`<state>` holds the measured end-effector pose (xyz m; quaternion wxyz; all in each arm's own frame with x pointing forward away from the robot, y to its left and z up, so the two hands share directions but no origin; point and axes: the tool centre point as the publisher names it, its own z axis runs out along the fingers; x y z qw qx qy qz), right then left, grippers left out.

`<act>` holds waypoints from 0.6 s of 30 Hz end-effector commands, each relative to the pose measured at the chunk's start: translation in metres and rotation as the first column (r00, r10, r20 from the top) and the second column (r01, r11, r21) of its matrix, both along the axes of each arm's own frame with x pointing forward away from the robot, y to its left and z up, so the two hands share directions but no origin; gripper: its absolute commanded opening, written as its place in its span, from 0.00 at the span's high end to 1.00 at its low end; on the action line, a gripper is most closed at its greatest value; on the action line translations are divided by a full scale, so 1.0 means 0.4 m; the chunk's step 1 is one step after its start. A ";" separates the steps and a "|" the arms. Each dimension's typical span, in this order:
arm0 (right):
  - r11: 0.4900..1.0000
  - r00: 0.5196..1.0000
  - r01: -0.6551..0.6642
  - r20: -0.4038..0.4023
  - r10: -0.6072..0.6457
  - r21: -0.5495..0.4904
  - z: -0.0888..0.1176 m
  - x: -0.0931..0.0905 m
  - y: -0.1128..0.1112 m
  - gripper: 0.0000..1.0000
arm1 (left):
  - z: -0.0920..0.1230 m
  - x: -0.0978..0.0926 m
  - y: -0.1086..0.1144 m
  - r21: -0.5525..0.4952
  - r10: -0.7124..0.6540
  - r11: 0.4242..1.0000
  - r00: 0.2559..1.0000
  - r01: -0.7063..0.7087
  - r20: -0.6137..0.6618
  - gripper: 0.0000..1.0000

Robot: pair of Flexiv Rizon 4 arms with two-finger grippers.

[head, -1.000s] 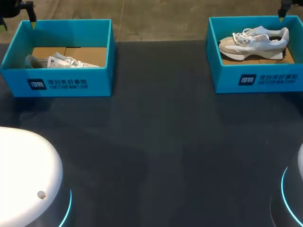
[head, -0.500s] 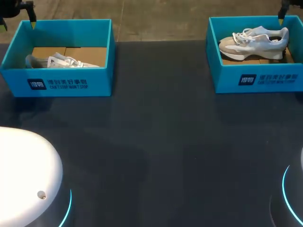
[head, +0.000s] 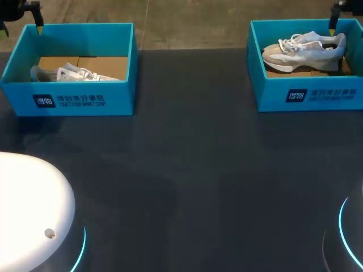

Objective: Take the shoe out of the shoebox, open the shoe tongue, remove and reinsert the insole, then place the shoe into the shoebox

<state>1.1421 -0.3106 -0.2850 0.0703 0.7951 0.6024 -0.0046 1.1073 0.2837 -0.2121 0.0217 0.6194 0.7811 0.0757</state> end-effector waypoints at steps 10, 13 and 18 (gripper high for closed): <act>1.000 0.996 0.004 -0.094 -0.004 0.006 -0.067 0.067 -0.019 0.25 | 0.001 0.000 0.001 0.001 -0.001 1.000 1.000 0.001 -0.001 0.00; 1.000 0.996 0.019 -0.083 -0.018 0.004 -0.080 0.077 -0.025 0.23 | 0.001 0.000 0.001 0.001 -0.001 1.000 1.000 0.001 -0.001 0.00; 1.000 0.996 0.015 -0.085 -0.015 -0.008 -0.103 0.090 -0.035 0.20 | 0.001 0.000 0.001 0.001 -0.001 1.000 1.000 0.001 -0.001 0.00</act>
